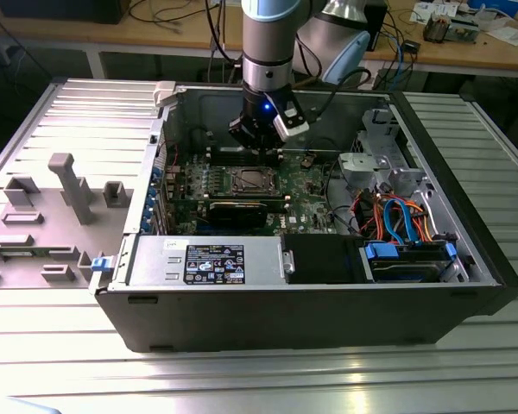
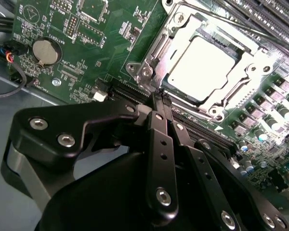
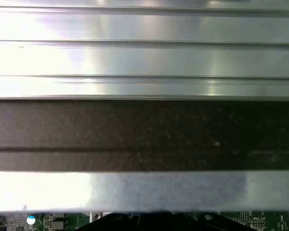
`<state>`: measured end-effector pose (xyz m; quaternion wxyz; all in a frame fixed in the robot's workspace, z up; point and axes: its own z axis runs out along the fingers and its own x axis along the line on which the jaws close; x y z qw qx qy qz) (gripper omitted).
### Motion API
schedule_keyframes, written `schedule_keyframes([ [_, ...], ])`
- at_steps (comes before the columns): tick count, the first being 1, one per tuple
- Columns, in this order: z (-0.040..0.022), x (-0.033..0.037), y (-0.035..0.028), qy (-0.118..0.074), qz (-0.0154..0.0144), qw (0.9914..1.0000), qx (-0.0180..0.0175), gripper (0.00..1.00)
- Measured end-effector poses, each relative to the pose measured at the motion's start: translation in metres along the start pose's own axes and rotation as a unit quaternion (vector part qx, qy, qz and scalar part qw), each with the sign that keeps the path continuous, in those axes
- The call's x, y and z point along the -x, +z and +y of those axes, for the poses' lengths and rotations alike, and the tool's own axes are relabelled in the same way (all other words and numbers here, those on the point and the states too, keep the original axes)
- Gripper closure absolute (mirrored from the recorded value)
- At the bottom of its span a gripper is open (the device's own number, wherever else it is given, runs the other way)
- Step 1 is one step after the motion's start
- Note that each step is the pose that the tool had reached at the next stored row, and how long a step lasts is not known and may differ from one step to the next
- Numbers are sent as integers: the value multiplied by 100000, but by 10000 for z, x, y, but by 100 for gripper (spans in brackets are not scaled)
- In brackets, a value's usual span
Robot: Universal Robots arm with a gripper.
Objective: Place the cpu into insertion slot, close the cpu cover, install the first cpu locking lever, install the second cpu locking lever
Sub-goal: 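Install the second cpu locking lever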
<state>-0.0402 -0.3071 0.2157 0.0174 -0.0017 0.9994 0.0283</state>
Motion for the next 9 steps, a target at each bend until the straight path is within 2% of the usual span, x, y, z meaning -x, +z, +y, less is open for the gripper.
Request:
schedule_keyframes([
  [4,-3,0,-1,-1,5,100000,-8,89],
  [9,-45,0,-2,9,-5,100000,0,89],
])
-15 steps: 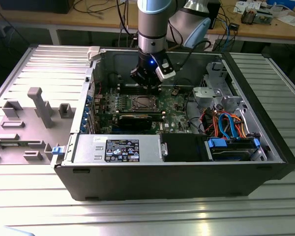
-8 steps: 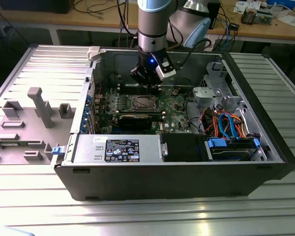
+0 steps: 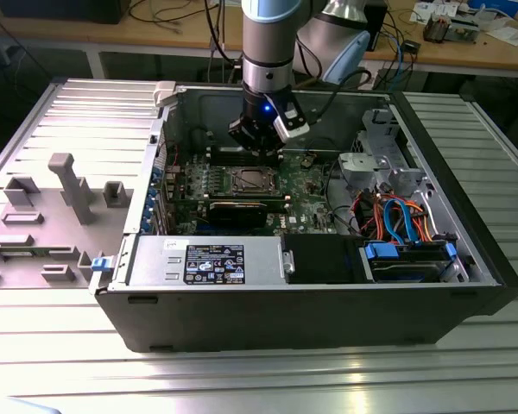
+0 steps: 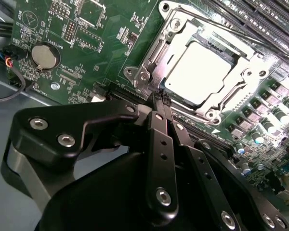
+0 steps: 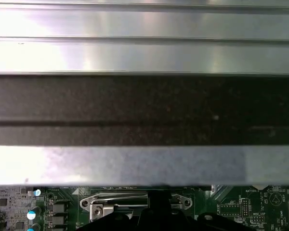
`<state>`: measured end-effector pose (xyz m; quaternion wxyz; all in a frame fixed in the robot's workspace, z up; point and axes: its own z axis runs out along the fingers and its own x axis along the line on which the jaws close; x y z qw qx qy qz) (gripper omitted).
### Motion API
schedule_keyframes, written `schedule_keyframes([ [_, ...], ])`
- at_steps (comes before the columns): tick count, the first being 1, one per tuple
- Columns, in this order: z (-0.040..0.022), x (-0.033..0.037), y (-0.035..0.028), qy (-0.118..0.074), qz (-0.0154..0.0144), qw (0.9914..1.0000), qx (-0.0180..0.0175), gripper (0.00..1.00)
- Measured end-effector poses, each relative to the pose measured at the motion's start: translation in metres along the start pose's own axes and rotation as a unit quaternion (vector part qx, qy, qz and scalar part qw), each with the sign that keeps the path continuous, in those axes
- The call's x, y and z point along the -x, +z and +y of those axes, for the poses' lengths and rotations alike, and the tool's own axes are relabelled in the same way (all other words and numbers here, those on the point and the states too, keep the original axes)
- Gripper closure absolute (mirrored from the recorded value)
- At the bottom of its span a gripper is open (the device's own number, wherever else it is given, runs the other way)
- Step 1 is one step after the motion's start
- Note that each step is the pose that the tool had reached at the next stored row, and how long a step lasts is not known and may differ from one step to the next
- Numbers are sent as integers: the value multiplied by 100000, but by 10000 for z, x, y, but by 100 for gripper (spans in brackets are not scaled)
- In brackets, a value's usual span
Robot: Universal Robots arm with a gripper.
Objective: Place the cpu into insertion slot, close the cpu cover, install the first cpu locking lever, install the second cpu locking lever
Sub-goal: 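Install the second cpu locking lever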
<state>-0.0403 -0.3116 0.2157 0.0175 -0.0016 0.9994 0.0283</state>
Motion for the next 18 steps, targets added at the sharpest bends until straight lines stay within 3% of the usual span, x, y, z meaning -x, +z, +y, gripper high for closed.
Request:
schedule_keyframes([
  [4,-1,2,-39,-7,7,100000,-6,89],
  [18,-46,2,-47,-6,4,100000,-3,89],
])
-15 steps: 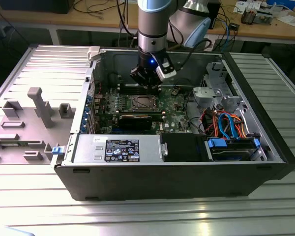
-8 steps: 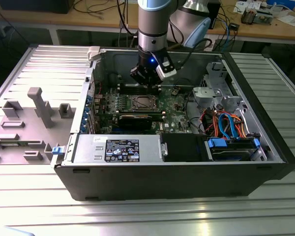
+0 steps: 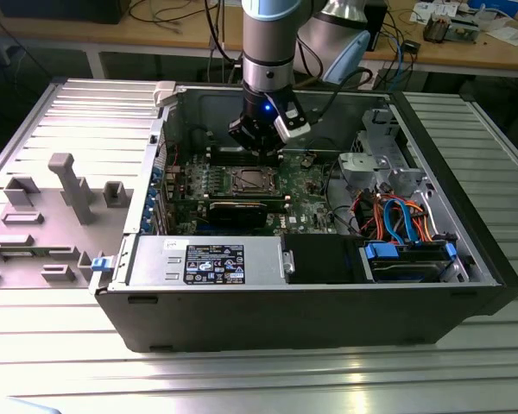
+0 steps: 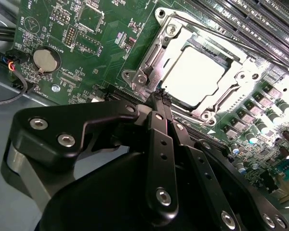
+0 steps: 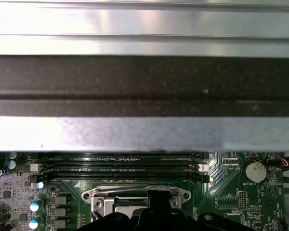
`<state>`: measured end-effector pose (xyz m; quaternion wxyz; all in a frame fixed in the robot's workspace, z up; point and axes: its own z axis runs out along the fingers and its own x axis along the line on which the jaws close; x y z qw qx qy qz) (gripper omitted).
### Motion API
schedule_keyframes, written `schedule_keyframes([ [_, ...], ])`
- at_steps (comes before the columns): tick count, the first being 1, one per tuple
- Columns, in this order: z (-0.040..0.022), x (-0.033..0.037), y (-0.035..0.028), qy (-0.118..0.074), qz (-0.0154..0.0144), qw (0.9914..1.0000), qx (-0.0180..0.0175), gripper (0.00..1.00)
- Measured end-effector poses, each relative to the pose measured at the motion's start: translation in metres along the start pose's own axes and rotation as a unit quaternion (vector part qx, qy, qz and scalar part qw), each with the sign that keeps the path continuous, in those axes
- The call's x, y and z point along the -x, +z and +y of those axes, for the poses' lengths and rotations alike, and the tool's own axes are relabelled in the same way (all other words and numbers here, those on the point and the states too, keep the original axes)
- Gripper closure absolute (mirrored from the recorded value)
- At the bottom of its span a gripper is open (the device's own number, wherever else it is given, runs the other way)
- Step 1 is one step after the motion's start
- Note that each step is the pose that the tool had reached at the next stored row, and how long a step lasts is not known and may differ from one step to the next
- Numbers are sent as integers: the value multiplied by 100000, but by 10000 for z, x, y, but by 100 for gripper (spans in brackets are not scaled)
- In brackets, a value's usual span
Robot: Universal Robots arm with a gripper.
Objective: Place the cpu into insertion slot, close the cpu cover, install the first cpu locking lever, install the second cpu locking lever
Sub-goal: 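Install the second cpu locking lever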
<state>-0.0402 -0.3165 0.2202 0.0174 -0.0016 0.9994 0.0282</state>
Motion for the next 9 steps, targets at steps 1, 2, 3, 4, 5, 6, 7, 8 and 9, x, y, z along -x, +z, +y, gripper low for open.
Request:
schedule_keyframes([
  [1,0,0,0,0,0,100000,-2,89],
  [2,-3,0,0,-6,3,100000,-3,89],
  [3,-5,0,0,-1,-1,100000,0,89],
  [4,-9,0,-1,-6,2,100000,-2,89],
  [5,-13,0,-1,-6,3,100000,-7,89],
  [6,-19,0,-1,-3,3,100000,-1,89],
  [7,-24,0,-1,-4,1,100000,-2,89],
  [8,-26,0,-1,0,1,100000,1,89],
  [9,-27,0,-1,4,-1,100000,3,89],
])
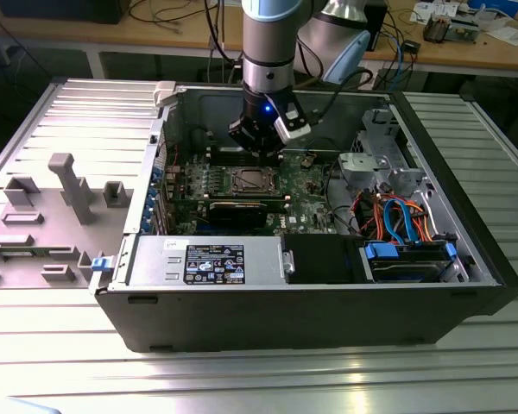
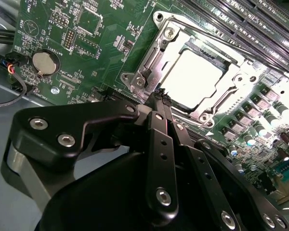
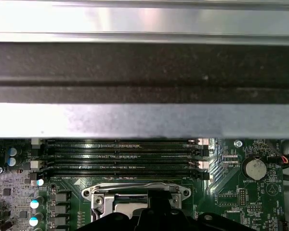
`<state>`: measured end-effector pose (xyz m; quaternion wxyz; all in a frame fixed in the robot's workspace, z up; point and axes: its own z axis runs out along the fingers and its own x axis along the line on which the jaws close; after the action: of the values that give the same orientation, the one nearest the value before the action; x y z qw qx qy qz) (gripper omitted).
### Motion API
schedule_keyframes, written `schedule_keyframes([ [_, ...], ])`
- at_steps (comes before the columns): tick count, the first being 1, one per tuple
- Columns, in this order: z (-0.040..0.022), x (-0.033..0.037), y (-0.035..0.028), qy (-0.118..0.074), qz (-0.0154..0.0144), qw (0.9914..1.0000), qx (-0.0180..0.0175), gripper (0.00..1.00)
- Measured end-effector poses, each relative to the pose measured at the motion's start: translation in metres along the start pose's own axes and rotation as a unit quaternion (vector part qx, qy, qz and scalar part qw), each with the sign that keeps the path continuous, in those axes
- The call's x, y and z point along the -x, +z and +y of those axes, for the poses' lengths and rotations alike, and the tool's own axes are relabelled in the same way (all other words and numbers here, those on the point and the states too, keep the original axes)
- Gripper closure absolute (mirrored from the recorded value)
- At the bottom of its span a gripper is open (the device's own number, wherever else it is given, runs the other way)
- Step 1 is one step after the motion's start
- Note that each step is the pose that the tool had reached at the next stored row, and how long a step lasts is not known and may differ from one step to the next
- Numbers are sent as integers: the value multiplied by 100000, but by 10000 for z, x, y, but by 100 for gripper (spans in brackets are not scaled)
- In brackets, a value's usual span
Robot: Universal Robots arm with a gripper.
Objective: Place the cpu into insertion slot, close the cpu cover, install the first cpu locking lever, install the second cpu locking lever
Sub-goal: 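Install the second cpu locking lever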
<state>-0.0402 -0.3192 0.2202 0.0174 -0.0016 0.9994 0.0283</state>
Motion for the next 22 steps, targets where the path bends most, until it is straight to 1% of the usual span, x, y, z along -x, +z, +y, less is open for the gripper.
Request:
schedule_keyframes([
  [12,-24,0,-2,-6,3,100000,-9,89],
  [22,-71,0,-5,-6,4,100000,-5,89],
])
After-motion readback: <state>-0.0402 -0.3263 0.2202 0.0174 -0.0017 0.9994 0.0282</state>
